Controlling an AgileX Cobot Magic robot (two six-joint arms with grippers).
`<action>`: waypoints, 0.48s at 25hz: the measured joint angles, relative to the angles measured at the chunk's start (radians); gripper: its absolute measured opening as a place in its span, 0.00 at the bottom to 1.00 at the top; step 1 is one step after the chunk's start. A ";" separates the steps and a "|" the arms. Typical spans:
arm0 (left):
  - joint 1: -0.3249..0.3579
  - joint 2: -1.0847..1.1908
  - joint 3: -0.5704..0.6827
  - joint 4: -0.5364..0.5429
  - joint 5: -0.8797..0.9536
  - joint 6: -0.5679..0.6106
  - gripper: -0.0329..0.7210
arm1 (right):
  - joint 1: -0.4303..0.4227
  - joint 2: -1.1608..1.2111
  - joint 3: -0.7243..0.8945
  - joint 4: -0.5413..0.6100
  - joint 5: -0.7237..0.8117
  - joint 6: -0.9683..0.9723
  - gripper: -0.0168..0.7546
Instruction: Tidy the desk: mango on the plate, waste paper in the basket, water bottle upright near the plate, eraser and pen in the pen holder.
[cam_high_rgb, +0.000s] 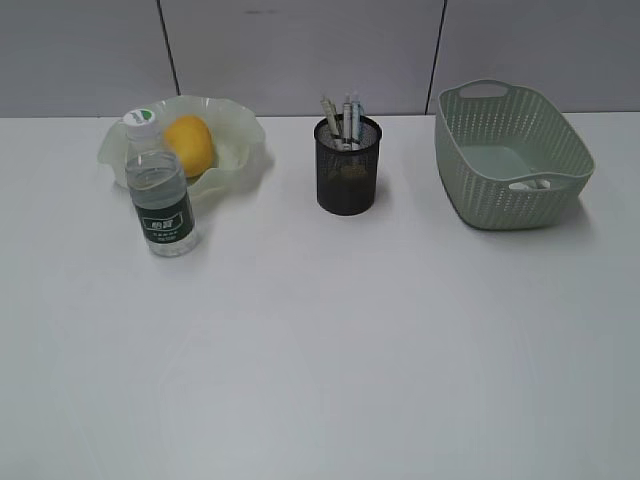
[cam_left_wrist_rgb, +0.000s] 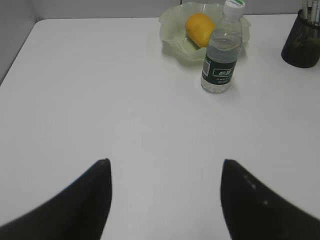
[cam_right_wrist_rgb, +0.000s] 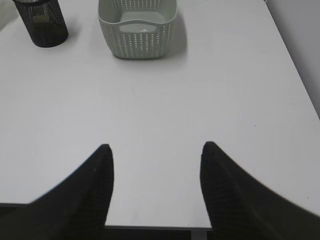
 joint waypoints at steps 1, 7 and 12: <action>0.000 0.000 0.000 0.000 0.000 0.000 0.71 | 0.000 0.000 0.000 0.000 0.000 0.000 0.60; 0.000 0.000 0.000 0.000 0.000 0.000 0.66 | 0.000 0.000 0.000 0.000 0.000 0.000 0.60; 0.000 0.000 0.000 0.000 0.000 0.000 0.66 | 0.000 0.000 0.000 0.000 0.000 0.000 0.60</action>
